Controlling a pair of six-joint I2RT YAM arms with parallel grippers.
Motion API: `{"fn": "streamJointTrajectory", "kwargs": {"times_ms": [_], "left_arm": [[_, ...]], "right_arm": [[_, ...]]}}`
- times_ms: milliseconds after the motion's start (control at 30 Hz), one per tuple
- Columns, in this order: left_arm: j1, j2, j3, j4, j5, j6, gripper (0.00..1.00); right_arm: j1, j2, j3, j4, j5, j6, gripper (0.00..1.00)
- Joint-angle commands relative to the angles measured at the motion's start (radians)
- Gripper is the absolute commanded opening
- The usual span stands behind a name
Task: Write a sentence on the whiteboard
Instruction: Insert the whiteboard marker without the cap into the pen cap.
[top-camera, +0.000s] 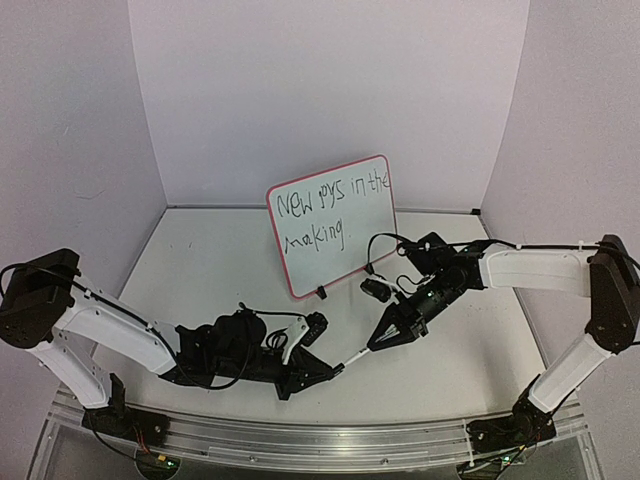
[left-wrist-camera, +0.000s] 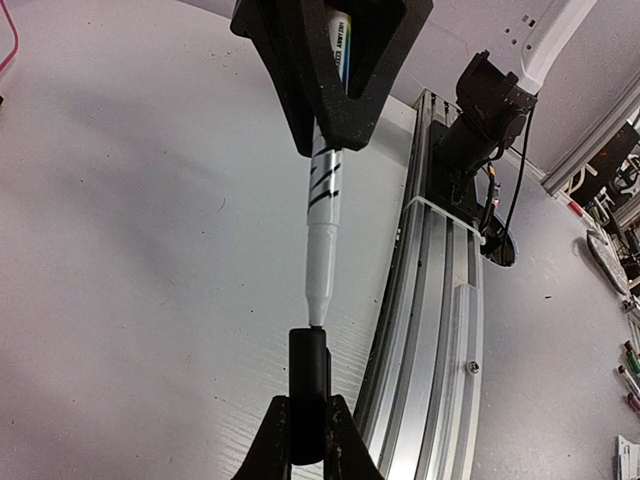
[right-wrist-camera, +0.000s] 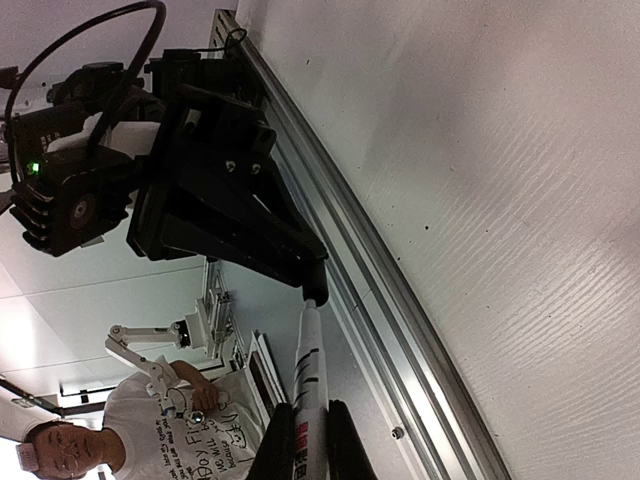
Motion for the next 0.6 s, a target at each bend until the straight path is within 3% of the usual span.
{"fn": "streamJointTrajectory", "kwargs": {"times_ms": [0, 567], "left_arm": [[-0.005, -0.036, 0.005, 0.036, 0.008, 0.018, 0.0], [-0.011, -0.092, 0.017, 0.029, 0.018, 0.042, 0.0]], "right_arm": [[0.01, 0.02, 0.007, -0.009, -0.035, -0.029, 0.0], [0.011, 0.026, 0.008, -0.007, -0.097, -0.05, 0.0]]}}
